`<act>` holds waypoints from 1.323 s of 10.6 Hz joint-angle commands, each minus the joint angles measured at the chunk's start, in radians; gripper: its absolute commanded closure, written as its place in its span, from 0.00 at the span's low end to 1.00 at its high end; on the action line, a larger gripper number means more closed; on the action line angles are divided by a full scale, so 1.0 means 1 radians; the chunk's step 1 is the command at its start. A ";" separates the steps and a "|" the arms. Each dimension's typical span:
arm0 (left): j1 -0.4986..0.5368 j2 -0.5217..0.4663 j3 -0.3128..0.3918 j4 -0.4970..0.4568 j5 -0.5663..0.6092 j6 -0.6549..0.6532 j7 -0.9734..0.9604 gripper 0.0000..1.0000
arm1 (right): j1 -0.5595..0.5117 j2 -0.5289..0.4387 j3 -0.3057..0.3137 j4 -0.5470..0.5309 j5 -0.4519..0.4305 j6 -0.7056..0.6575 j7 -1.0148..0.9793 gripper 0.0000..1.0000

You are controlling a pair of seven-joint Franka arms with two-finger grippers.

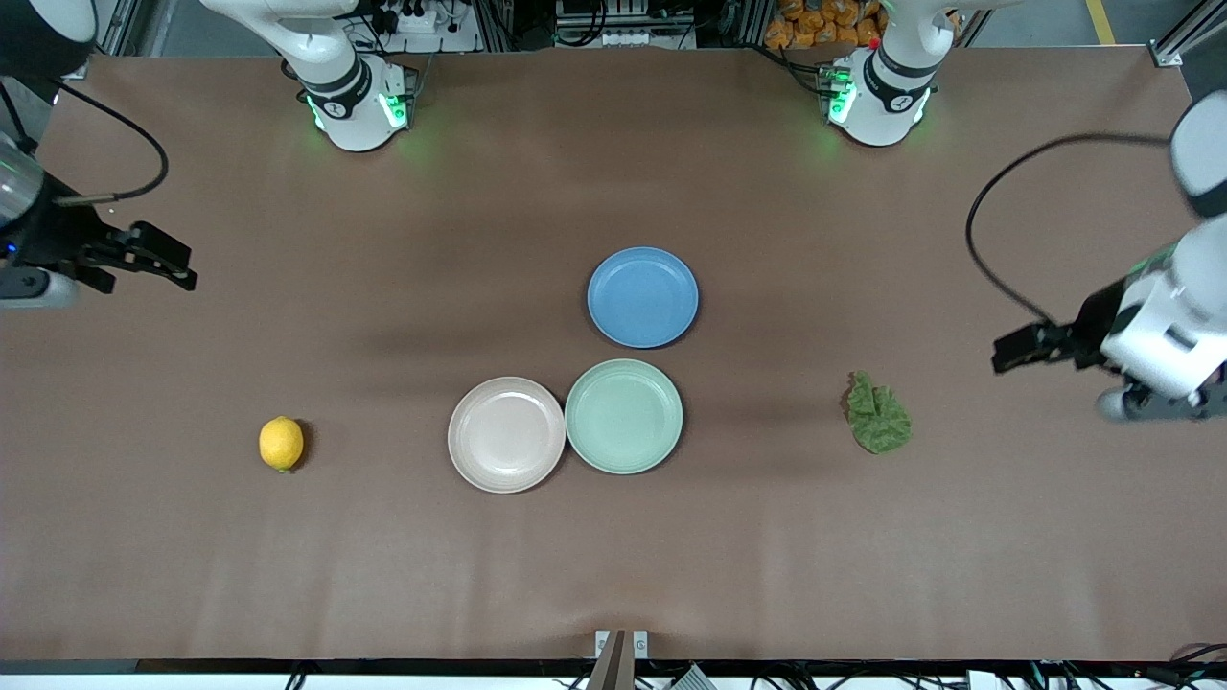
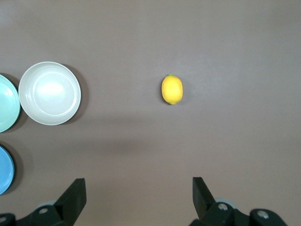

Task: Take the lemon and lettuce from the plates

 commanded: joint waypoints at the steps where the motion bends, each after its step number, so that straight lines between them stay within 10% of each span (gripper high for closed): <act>1: -0.010 -0.160 0.030 -0.094 -0.030 -0.079 0.052 0.00 | -0.026 0.006 0.006 0.063 0.000 -0.022 -0.110 0.00; 14: -0.076 -0.308 0.119 -0.263 -0.014 -0.054 0.119 0.00 | -0.047 -0.017 0.004 0.067 -0.023 -0.059 -0.115 0.00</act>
